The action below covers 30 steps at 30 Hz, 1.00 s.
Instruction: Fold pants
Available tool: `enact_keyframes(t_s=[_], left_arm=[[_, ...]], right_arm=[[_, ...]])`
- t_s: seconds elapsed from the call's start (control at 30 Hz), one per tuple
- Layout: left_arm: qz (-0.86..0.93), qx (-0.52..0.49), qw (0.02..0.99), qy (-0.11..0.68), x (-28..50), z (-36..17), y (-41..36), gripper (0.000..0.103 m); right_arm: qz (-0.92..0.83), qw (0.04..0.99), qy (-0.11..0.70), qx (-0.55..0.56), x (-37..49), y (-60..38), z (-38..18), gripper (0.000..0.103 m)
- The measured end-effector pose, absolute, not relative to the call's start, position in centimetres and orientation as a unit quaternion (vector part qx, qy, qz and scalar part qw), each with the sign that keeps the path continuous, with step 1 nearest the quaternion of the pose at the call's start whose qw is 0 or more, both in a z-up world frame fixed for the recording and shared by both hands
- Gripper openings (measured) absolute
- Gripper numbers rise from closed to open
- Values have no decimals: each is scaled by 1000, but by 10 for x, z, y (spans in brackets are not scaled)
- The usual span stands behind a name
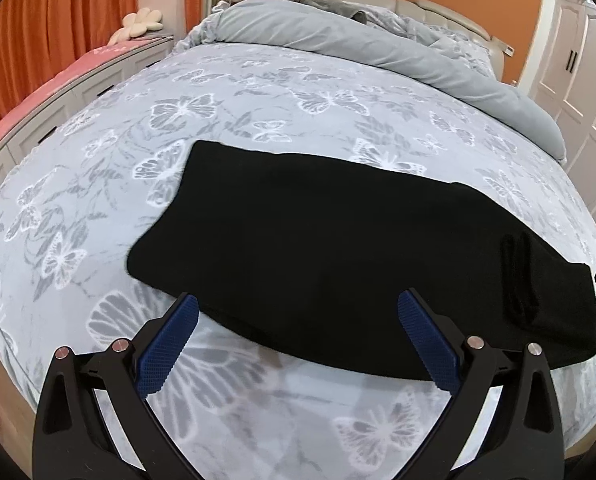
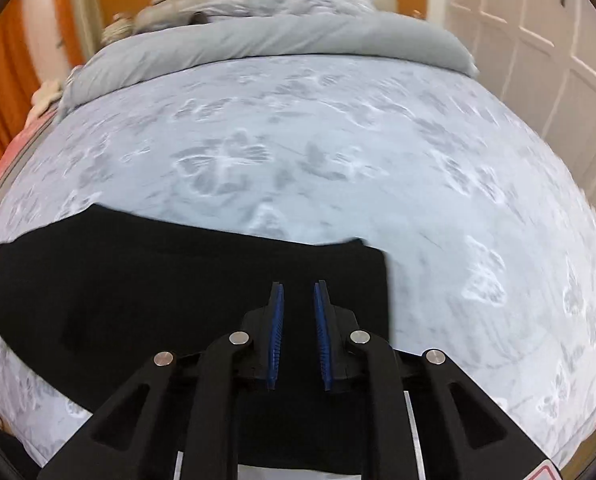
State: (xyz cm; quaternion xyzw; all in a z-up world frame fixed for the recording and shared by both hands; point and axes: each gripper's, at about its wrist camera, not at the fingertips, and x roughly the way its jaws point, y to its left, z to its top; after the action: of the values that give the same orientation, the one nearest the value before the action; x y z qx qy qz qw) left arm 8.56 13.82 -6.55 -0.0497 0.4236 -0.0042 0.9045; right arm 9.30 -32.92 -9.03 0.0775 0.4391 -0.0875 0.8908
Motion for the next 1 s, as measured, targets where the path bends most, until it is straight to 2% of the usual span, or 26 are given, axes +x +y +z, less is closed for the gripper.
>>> enact_keyframes(t_s=[0.13, 0.3, 0.4, 0.43, 0.57, 0.6, 0.67, 0.7, 0.77, 0.87, 1.0], left_arm=[[-24, -38, 907, 419, 84, -63, 114, 98], [-58, -12, 907, 418, 82, -65, 74, 98], [-76, 0, 905, 419, 82, -67, 52, 98], [-82, 6, 904, 420, 82, -68, 44, 98], [-90, 15, 903, 419, 84, -70, 29, 98], [-91, 16, 902, 421, 86, -71, 27, 98], [-92, 16, 900, 425, 89, -73, 25, 98], [-91, 18, 899, 427, 91, -75, 25, 98], [-85, 25, 899, 429, 92, -77, 27, 98], [-79, 16, 899, 430, 89, -76, 41, 98], [-64, -2, 897, 437, 89, -77, 65, 98]], right_arm=[[-104, 890, 437, 75, 87, -339, -94, 1], [-110, 890, 435, 81, 86, -358, -102, 0], [-117, 864, 485, 65, 117, -369, -147, 0], [-122, 869, 475, 59, 120, -368, -149, 0], [-93, 894, 431, 75, 115, -353, -107, 0], [-91, 895, 431, 67, 118, -349, -112, 0], [-101, 866, 487, 56, 133, -351, -148, 0], [-106, 871, 477, 58, 133, -350, -154, 0], [-111, 874, 472, 34, 134, -330, -130, 1], [-11, 903, 429, 30, 116, -274, -94, 3], [79, 883, 463, 2, 122, -190, -121, 2]])
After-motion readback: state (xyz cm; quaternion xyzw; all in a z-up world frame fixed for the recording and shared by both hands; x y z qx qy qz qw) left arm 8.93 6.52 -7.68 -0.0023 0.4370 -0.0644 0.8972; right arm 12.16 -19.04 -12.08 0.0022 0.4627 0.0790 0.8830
